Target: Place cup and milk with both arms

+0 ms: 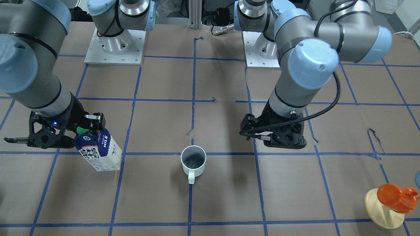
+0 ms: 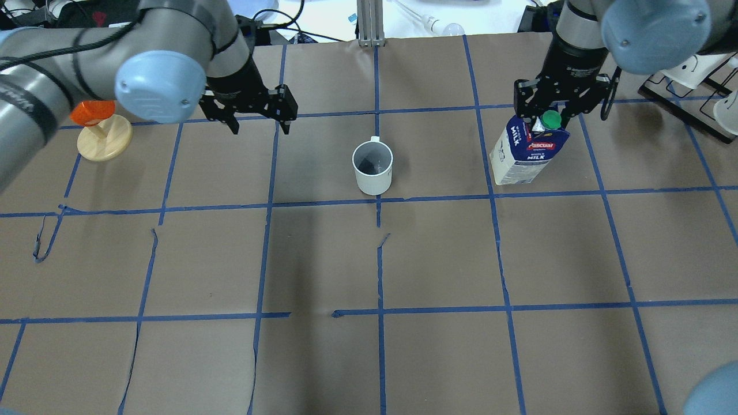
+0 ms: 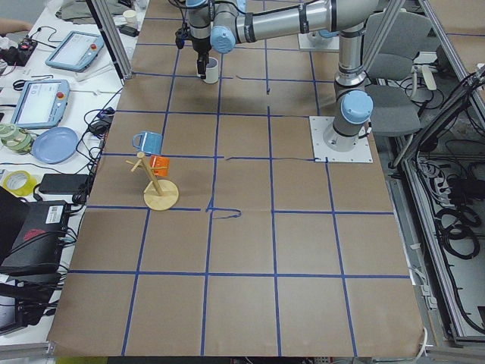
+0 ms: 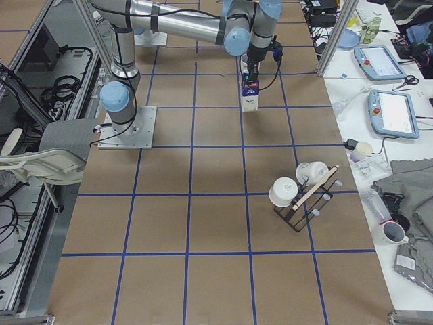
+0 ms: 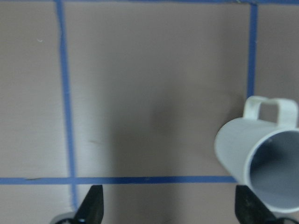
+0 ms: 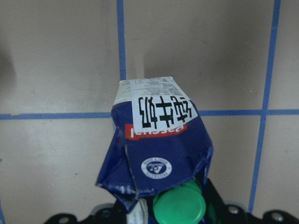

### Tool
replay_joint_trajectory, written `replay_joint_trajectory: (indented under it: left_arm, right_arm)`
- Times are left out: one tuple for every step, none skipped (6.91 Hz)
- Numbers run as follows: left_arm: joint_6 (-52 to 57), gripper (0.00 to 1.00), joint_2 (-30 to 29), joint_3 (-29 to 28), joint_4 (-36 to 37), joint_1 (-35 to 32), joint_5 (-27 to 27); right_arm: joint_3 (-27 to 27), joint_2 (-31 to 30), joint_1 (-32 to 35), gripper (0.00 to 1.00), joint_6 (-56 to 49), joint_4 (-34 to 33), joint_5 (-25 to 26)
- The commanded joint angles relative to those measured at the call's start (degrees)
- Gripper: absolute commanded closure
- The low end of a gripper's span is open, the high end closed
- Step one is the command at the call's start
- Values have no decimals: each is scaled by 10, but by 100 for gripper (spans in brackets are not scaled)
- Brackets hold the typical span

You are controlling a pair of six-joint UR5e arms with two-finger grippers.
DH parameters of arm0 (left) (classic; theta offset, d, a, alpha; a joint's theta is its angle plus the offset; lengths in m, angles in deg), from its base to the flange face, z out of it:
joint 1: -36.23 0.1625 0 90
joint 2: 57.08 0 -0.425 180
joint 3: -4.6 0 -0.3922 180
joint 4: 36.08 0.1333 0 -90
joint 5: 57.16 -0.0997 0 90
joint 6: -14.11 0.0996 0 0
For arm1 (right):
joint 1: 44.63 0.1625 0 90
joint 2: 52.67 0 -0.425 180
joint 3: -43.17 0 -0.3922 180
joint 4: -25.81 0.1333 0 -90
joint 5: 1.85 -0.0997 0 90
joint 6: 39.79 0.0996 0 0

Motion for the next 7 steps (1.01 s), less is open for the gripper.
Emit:
replay_joint_trajectory:
  left_arm:
    - [77,0,76,0,-45,34,-3]
    - [73,0,112,8,-80,32,2]
    - [79,0,132,8,-79,34,6]
    - [82,0,133,9,-70,43,5]
    - [81,0,133,8,-59,49,5]
    - [80,0,132,13,-55,49,3]
    - [80,0,134,5,-53,51,0]
  right_arm:
    - [38,55,52,54,64,-6,-34]
    - [46,62,79,54,102,-6,-35]
    - [49,63,112,53,146,-7,-35]
    - [48,66,127,53,179,-7,-36]
    - [49,74,148,52,215,-9,-39]
    - [49,83,159,52,224,-26,-37]
    - [51,85,160,51,223,-26,-36]
